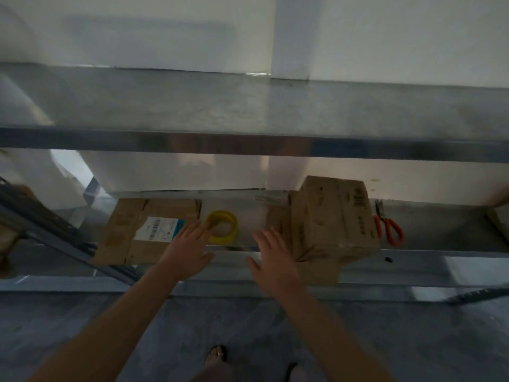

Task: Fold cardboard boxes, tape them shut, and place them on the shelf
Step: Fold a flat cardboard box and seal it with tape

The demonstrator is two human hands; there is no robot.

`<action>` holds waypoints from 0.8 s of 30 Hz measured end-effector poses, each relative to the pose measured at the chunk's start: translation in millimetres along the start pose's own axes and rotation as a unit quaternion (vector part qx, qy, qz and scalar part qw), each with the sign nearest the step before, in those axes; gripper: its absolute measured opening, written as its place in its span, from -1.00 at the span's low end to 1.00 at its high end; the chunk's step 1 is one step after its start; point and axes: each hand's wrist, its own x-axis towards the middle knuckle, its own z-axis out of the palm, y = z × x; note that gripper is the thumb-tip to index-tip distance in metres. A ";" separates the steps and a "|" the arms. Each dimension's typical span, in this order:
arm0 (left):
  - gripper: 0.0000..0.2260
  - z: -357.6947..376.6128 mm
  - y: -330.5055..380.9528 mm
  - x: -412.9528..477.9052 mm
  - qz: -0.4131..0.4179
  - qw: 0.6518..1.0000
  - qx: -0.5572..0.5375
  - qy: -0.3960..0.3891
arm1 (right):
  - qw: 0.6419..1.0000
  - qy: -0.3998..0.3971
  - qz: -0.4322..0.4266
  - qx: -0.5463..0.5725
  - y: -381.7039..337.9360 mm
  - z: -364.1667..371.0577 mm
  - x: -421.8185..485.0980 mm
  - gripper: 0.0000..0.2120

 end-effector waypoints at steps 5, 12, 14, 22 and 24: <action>-0.44 13.5 -23.1 19.8 0.071 0.997 0.023 -0.012 | 0.989 -0.052 0.137 -0.022 -0.5 39.5 25.9 -0.46; -0.57 24.6 -23.3 53.0 0.115 0.993 0.019 -0.012 | 0.981 0.026 0.190 -0.010 -9.2 55.1 36.8 -0.87; -0.59 28.2 -27.8 59.5 0.116 0.993 0.019 -0.016 | 0.980 0.053 0.193 0.002 -10.6 56.8 37.2 -0.90; -0.70 25.2 -33.5 51.9 0.132 0.981 -0.143 0.016 | 0.972 0.057 0.206 0.099 -23.5 29.3 25.9 -0.92; -0.67 12.1 -24.1 36.0 0.112 0.968 -0.222 0.026 | 0.972 0.062 0.190 0.124 -29.4 13.8 15.8 -0.95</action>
